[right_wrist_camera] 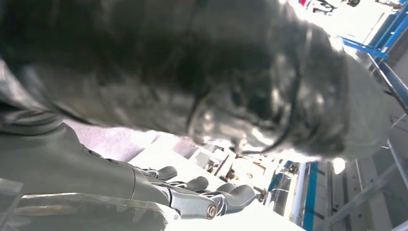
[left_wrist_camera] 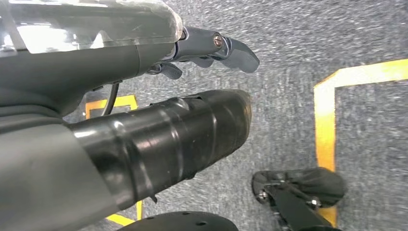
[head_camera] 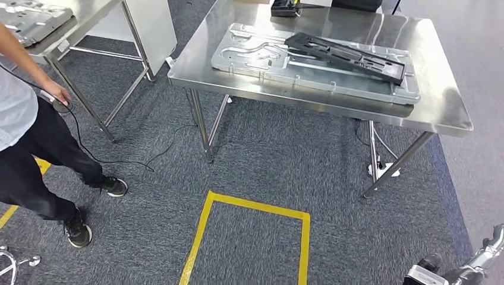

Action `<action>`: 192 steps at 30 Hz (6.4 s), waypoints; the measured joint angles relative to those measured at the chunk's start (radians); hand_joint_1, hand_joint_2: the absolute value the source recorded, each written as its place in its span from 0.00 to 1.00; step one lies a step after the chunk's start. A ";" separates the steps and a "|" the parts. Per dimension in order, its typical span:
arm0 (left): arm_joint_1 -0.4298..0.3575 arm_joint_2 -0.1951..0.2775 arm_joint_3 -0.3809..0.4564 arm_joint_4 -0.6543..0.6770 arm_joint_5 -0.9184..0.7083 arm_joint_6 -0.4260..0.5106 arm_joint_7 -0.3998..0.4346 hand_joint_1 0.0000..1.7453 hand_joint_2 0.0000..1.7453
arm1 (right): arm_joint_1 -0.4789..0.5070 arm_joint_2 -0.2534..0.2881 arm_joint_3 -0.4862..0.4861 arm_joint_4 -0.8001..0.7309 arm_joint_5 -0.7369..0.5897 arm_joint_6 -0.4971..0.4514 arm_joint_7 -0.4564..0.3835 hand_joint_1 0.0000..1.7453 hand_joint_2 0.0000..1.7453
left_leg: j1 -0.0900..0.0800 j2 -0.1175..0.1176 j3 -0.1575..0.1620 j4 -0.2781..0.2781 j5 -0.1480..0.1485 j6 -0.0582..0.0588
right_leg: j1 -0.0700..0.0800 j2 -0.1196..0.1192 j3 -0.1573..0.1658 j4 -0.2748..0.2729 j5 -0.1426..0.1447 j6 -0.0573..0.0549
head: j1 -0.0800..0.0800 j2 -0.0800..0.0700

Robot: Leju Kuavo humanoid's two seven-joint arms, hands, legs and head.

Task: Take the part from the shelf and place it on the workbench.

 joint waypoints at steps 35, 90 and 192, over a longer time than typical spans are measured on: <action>0.000 0.000 0.017 0.000 -0.001 -0.001 -0.001 0.00 0.00 | 0.009 0.000 -0.003 -0.008 -0.017 0.000 -0.011 0.00 0.00 | 0.002 0.000 -0.008 0.008 0.010 -0.028 | 0.009 0.004 0.138 -0.236 0.013 -0.022 | -0.002 0.000; 0.010 0.001 0.019 0.000 -0.003 0.003 -0.022 0.00 0.00 | 0.033 0.000 0.000 0.005 -0.017 0.000 -0.021 0.00 0.00 | 0.012 0.026 0.056 -0.006 -0.045 -0.009 | -0.003 0.014 -0.110 0.074 -0.041 0.005 | 0.000 0.000; 0.006 -0.003 0.103 0.000 0.009 0.051 0.001 0.00 0.00 | -0.403 -0.019 -1.382 1.598 0.944 0.008 0.392 0.00 0.00 | 0.000 0.098 0.087 -0.002 -0.072 -0.034 | 0.015 -0.036 0.040 -0.215 0.083 -0.033 | 0.009 0.000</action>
